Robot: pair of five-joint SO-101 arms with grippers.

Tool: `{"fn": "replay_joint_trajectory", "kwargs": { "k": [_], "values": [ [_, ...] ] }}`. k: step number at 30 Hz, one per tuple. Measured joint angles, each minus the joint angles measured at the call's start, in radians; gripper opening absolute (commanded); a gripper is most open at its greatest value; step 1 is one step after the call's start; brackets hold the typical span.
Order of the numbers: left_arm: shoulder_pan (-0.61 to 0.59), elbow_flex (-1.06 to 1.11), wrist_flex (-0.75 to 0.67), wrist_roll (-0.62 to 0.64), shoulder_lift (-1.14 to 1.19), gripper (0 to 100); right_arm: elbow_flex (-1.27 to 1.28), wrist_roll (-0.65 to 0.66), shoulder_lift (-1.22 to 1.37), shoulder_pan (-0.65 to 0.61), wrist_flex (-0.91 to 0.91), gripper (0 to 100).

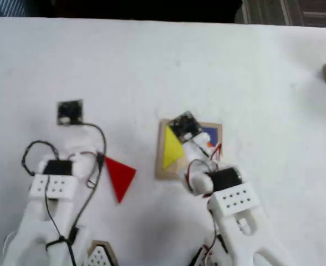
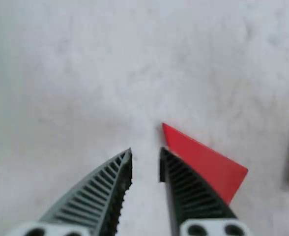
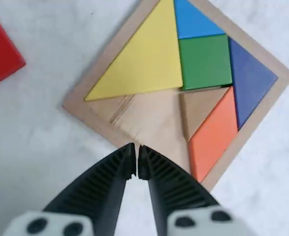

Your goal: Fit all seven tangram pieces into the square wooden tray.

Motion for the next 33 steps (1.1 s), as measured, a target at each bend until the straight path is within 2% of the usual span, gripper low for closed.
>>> {"fn": "replay_joint_trajectory", "kwargs": {
  "k": [2, 4, 6, 15, 20, 25, 33],
  "values": [
    [0.051, 0.000, 0.055, 0.037, 0.000, 30, 0.000, -0.002, 0.000, 0.011, -0.005, 2.0],
    [0.083, 0.000, 0.086, 0.048, 0.000, 26, 0.000, -0.002, 0.000, 0.011, -0.006, 2.0],
    [0.087, 0.000, 0.092, 0.048, 0.000, 24, 0.000, -0.002, 0.000, 0.011, -0.006, 2.1],
    [0.094, -0.002, 0.092, 0.098, 0.014, 28, 0.009, -0.002, 0.000, 0.011, -0.034, 2.1],
    [0.126, -0.060, 0.083, 0.150, 0.189, 28, 0.009, -0.002, 0.000, 0.011, -0.046, 2.1],
    [0.138, -0.199, 0.147, 0.160, 0.390, 28, 0.012, -0.002, 0.000, 0.011, -0.046, 2.1],
    [0.144, -0.285, 0.144, 0.198, 0.523, 28, 0.021, -0.002, 0.000, 0.011, -0.048, 2.1]
  ]
}}
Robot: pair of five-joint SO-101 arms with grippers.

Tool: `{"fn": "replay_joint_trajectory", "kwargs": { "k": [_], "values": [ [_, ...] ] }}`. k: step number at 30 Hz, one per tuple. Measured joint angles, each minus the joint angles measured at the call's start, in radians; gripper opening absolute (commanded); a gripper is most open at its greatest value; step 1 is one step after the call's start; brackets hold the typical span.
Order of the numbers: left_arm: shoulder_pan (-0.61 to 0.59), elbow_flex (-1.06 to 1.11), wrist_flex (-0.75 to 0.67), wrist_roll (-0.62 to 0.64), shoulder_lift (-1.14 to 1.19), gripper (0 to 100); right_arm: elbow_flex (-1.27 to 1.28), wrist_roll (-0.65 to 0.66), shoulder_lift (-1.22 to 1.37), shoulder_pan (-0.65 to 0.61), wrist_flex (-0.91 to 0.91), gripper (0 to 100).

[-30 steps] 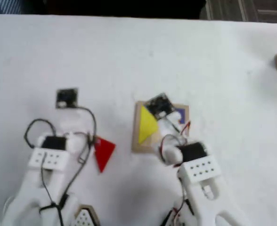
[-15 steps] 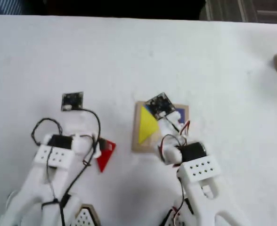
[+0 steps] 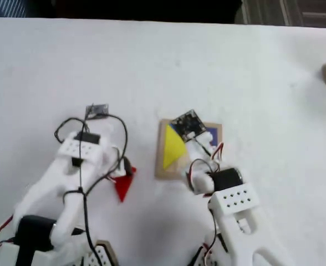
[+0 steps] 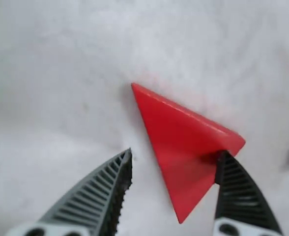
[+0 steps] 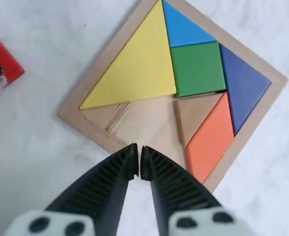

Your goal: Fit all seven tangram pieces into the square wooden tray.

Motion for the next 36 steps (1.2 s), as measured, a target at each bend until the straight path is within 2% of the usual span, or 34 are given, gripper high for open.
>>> {"fn": "replay_joint_trajectory", "kwargs": {
  "k": [5, 9, 12, 18, 25, 27, 31, 36],
  "values": [
    [0.094, -0.026, -0.080, 0.040, 0.080, 28, 0.000, 0.000, 0.000, 0.000, 0.000, 2.1],
    [0.132, -0.055, -0.081, 0.072, 0.104, 27, 0.000, 0.000, 0.000, 0.000, 0.000, 2.1],
    [0.118, -0.087, -0.028, 0.072, 0.101, 27, 0.000, 0.000, 0.000, 0.000, 0.000, 2.1],
    [0.012, -0.086, 0.020, 0.011, -0.023, 27, 0.000, 0.000, 0.000, -0.002, 0.000, 2.1],
    [0.014, 0.003, 0.020, 0.000, -0.192, 27, 0.000, 0.000, 0.000, 0.000, 0.000, 2.2],
    [-0.032, 0.015, 0.020, -0.017, -0.245, 27, 0.000, -0.002, 0.000, -0.008, -0.009, 2.2],
    [-0.241, 0.023, -0.023, -0.032, -0.316, 27, 0.000, -0.091, 0.003, -0.121, -0.057, 2.9],
    [-0.480, 0.041, -0.129, 0.032, -0.321, 27, 0.000, -0.209, 0.003, -0.313, -0.129, 13.8]
  ]
}}
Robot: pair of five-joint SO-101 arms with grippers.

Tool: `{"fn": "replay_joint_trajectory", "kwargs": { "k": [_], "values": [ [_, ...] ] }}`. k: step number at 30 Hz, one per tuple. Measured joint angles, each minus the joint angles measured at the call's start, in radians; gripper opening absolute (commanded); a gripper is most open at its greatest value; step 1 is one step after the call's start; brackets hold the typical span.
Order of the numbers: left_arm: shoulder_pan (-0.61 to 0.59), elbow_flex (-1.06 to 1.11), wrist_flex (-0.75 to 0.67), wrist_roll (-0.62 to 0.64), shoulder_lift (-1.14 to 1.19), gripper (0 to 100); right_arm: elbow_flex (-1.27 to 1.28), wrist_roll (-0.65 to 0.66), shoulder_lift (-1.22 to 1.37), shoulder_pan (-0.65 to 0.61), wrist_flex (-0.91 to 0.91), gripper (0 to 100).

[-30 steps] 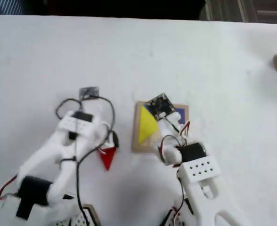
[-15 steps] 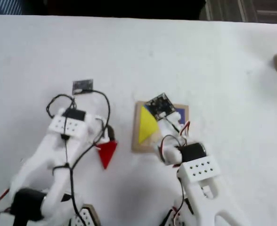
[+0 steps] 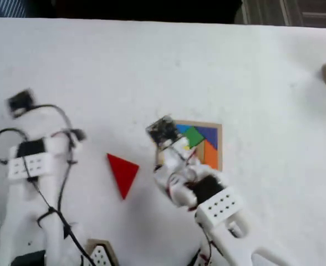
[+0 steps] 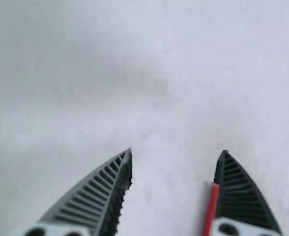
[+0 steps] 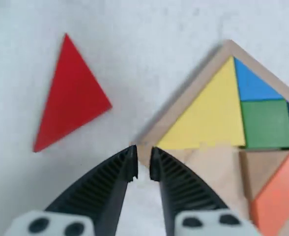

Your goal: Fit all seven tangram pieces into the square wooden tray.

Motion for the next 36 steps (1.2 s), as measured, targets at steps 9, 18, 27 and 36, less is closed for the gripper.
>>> {"fn": "replay_joint_trajectory", "kwargs": {
  "k": [9, 18, 27, 36],
  "values": [
    [-0.157, -0.058, -0.074, 0.049, 0.163, 27, 0.000, -0.215, 0.052, -0.164, -0.199, 24.0],
    [-0.187, -0.167, -0.110, 0.049, 0.362, 27, -0.092, -0.385, 0.428, -0.235, -0.304, 24.7],
    [-0.187, -0.175, -0.110, 0.055, 0.374, 27, -0.348, -0.422, 0.730, -0.275, -0.222, 24.8],
    [-0.187, -0.175, -0.110, 0.055, 0.374, 27, -0.440, -0.423, 0.819, -0.281, -0.201, 32.1]
  ]
}}
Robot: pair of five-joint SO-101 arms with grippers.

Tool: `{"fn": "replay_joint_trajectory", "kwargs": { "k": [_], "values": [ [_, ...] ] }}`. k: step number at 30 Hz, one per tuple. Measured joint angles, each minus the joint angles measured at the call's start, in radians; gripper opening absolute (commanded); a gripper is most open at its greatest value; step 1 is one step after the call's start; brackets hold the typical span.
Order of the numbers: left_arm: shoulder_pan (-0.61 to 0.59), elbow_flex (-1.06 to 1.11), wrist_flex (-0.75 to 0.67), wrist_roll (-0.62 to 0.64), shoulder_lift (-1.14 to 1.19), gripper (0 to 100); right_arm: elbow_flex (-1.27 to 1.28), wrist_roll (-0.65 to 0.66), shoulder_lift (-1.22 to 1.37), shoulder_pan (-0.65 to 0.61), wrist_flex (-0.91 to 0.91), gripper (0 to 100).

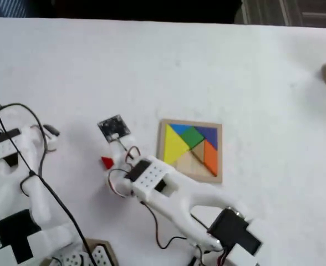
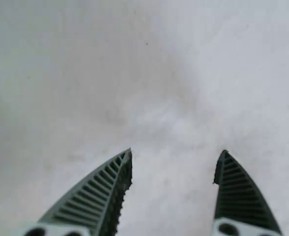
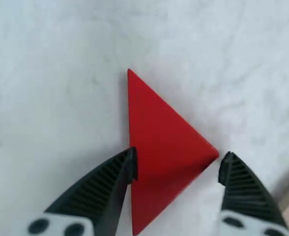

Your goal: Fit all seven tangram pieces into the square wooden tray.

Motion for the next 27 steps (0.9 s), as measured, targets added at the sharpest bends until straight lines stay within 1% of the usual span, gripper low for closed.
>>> {"fn": "replay_joint_trajectory", "kwargs": {
  "k": [9, 13, 19, 24, 27],
  "values": [
    [0.000, 0.000, 0.000, 0.000, 0.000, 27, -0.005, 0.002, 0.003, -0.041, 0.009, 32.4],
    [0.005, 0.000, 0.000, 0.000, 0.002, 27, -0.052, 0.061, 0.003, -0.043, 0.077, 32.4],
    [0.003, 0.000, 0.000, 0.000, 0.011, 27, -0.068, 0.083, 0.006, -0.043, 0.097, 32.4],
    [0.003, 0.000, 0.000, 0.000, 0.011, 27, -0.109, 0.083, 0.091, -0.043, 0.098, 32.4],
    [0.003, 0.000, 0.000, 0.000, 0.011, 27, -0.183, 0.086, 0.160, -0.037, 0.149, 32.4]
  ]
}}
